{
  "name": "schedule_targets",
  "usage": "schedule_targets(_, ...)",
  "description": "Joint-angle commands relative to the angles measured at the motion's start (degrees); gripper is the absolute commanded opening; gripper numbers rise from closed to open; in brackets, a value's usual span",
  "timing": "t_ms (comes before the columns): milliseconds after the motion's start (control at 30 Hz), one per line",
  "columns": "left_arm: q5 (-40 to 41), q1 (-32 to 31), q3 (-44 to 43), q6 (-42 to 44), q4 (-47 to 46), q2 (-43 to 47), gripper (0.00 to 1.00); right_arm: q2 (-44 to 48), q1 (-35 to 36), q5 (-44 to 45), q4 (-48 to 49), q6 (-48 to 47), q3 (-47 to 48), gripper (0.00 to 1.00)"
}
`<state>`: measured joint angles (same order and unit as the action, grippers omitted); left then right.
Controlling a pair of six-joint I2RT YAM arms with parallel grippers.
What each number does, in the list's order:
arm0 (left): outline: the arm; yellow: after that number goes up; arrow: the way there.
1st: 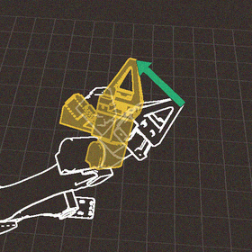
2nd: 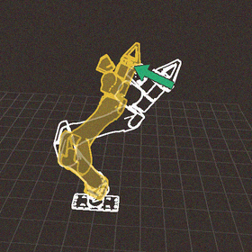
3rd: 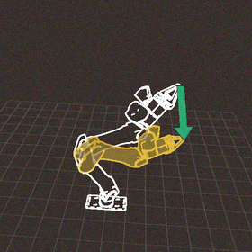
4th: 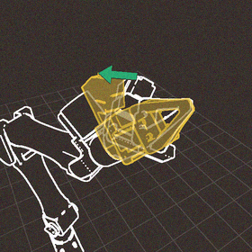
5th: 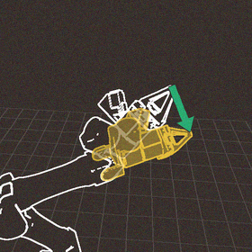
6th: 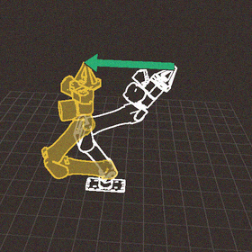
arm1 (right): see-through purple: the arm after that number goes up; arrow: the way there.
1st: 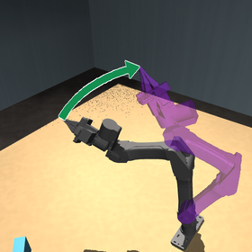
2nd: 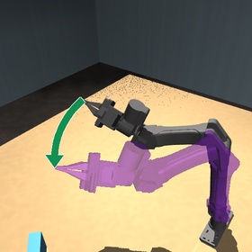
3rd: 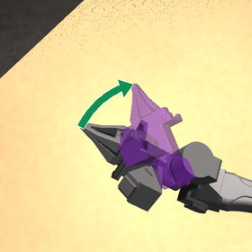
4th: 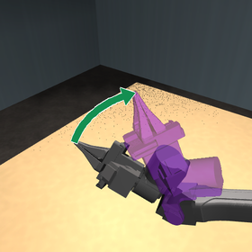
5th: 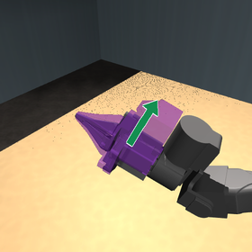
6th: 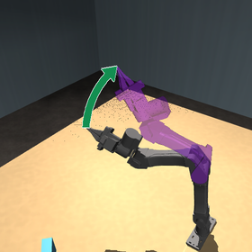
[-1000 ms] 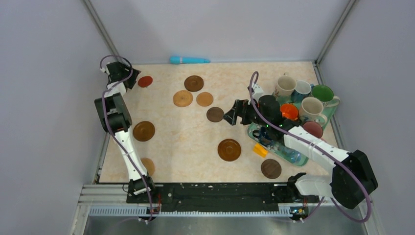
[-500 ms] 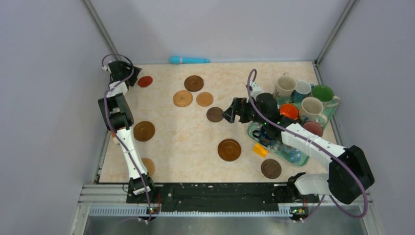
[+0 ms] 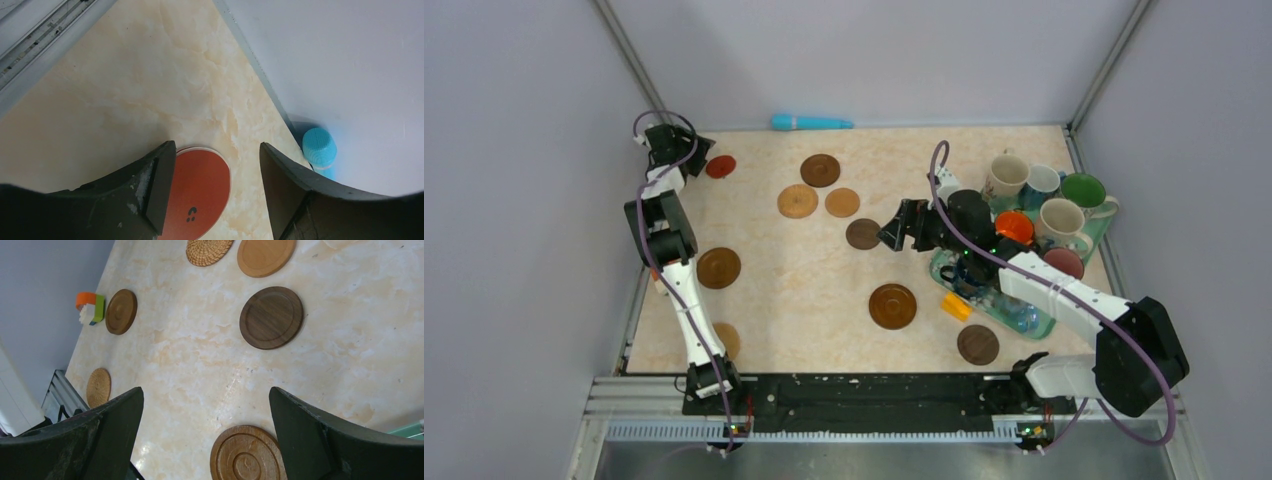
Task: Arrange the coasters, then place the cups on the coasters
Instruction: Move the coaster to the center of the board.
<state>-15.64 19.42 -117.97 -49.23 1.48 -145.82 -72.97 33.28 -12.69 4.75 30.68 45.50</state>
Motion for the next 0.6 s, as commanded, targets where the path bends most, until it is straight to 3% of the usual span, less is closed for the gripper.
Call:
schedule_targets(0, -0.5, -0.3, -0.6, 1.8, 2.2, 0.2, 0.68, 0.2, 0.7, 0.0, 2.2, 0.3, 2.2, 0.95)
schedule_targets(567, -3.8, -3.8, 3.4, 6.5, 9.8, 4.4, 0.68, 1.6, 0.7, -0.9, 2.6, 0.8, 1.1, 0.94)
